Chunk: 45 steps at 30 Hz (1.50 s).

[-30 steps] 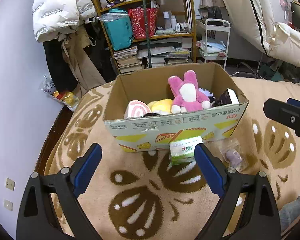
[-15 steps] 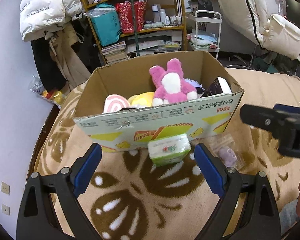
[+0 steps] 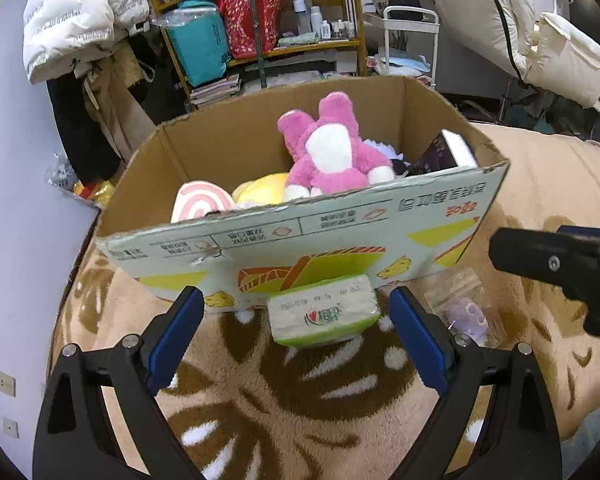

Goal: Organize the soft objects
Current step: 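Close the left tool on the green tissue pack while the right tool grasps the clear bag with purple toy, then lift the tissue pack and clear bag up and carry both over the box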

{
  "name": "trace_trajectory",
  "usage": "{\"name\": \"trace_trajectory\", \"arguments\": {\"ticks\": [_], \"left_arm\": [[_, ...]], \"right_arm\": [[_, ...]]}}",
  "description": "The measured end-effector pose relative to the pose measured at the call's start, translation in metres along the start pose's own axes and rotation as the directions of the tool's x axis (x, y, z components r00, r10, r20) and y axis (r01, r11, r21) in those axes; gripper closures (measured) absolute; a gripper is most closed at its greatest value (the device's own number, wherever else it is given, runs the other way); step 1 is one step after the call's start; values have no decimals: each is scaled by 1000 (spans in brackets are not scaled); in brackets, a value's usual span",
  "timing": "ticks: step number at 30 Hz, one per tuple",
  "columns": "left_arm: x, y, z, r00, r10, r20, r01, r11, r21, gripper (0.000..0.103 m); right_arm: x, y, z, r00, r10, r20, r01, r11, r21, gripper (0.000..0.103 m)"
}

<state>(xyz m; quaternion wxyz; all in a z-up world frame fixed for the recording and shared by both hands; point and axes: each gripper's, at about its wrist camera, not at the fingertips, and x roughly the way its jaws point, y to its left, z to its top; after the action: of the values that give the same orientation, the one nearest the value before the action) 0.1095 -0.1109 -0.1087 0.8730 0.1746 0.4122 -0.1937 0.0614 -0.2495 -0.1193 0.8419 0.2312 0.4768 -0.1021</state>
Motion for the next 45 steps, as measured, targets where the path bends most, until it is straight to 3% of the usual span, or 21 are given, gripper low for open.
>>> {"name": "trace_trajectory", "arguments": {"ticks": [6, 8, 18, 25, 27, 28, 29, 33, 35, 45], "left_arm": [[15, 10, -6, 993, -99, -63, 96, 994, -61, 42], [17, 11, -8, 991, -117, -66, 113, 992, -62, 50], [14, 4, -12, 995, -82, -53, 81, 996, -23, 51], [12, 7, -12, 997, -55, -55, 53, 998, -39, 52], [12, 11, -12, 997, -55, -59, 52, 997, -53, 52], [12, 12, -12, 997, -56, -60, 53, 997, -59, 52], [12, 13, -11, 997, -56, -61, 52, 997, -65, 52], [12, 16, -10, 997, -44, -70, 38, 996, -76, 52], [12, 17, -11, 997, -26, -73, 21, 997, -75, 52], [-2, 20, -13, 998, -13, -68, 7, 996, -91, 52]], "right_arm": [[15, 0, -2, 999, -24, -48, 24, 1000, -11, 0], [21, -1, -3, 997, -27, -72, 26, 1000, -12, 6], [51, -3, -15, 975, -35, -219, 30, 999, -27, 13], [57, 4, -19, 969, -71, -237, 53, 995, -82, 14], [62, 9, -21, 962, -76, -260, 52, 994, -101, 20], [67, 13, -21, 959, -70, -276, 42, 994, -106, 31], [72, 16, -23, 953, -62, -297, 30, 993, -112, 34], [80, 22, -27, 950, -117, -289, 68, 982, -173, 35], [79, 27, -28, 950, -157, -271, 104, 974, -201, 54], [42, 34, -21, 975, -121, -187, 83, 976, -201, 57]]}}
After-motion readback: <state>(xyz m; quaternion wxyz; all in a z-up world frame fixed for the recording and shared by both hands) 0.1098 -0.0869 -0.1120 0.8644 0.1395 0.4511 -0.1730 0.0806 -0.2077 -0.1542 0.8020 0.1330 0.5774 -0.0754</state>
